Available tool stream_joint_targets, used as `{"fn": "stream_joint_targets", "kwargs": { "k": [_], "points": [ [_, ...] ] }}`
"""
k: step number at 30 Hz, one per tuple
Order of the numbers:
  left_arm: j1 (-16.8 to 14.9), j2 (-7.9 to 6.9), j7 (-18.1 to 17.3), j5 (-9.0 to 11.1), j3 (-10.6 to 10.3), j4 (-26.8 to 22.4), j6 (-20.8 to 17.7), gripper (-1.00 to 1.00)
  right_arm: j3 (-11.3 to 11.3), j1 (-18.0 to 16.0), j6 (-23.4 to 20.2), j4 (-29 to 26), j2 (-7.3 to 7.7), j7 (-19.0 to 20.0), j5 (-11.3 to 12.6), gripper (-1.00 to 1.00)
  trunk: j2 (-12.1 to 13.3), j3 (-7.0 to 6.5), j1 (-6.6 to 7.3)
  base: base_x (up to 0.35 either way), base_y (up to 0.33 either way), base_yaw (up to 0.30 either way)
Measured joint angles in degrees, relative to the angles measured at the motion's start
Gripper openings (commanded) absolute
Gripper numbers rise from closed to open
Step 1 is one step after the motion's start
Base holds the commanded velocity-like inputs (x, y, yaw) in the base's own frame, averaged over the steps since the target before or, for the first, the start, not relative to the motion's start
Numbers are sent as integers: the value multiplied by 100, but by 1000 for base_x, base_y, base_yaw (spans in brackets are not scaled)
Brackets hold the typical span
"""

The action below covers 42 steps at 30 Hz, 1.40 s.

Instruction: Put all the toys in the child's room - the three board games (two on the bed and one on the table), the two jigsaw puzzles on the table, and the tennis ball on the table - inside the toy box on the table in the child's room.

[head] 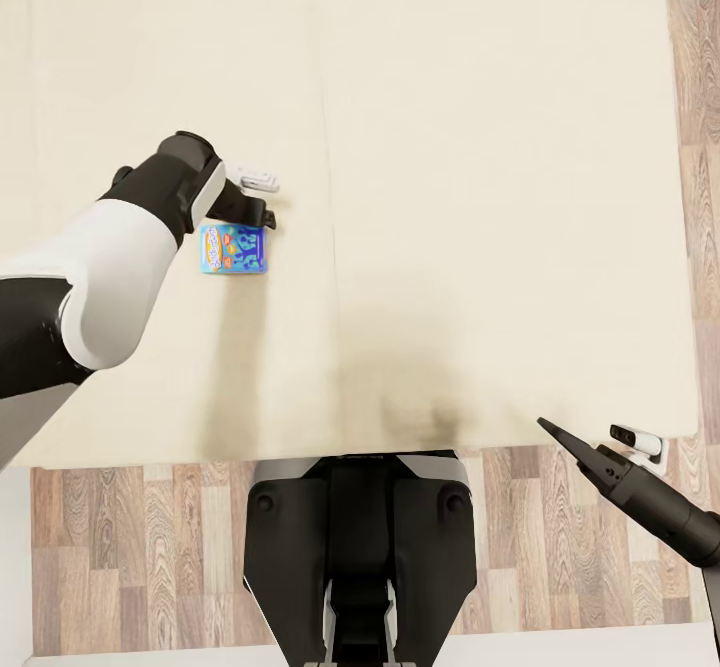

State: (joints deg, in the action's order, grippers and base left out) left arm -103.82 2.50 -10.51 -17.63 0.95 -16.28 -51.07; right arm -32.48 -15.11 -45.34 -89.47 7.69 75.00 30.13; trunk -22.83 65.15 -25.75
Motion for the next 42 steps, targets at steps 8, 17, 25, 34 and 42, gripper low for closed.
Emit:
{"fn": "stream_joint_targets", "kwargs": {
  "k": [8, 17, 25, 34, 42],
  "points": [
    [2, -103, -10, 11, 5, 0, -6, 100, -2, 0, 0, 0, 9, 0, 1, 100, 0, 0, 0, 0, 0, 0],
    [3, -126, -78, 32, 34, 2, -70, 100, -2, 0, 0, 0, 11, 0, 1, 100, 0, 0, 0, 0, 0, 0],
    [3, -123, -325, 14, 11, 0, -196, 100, -2, 0, 0, 0, 12, -3, 1, 100, 0, 0, 0, 0, 0, 0],
    [3, -128, -418, 37, 33, 0, -227, 100, -2, 0, 0, 0, 12, 0, 1, 100, 0, 0, 0, 0, 0, 0],
    [3, -128, -658, 37, 40, 0, -333, 100, -2, 0, -2, 0, 12, 0, 1, 100, 0, 0, 0, 0, 0, 0]
  ]
}}
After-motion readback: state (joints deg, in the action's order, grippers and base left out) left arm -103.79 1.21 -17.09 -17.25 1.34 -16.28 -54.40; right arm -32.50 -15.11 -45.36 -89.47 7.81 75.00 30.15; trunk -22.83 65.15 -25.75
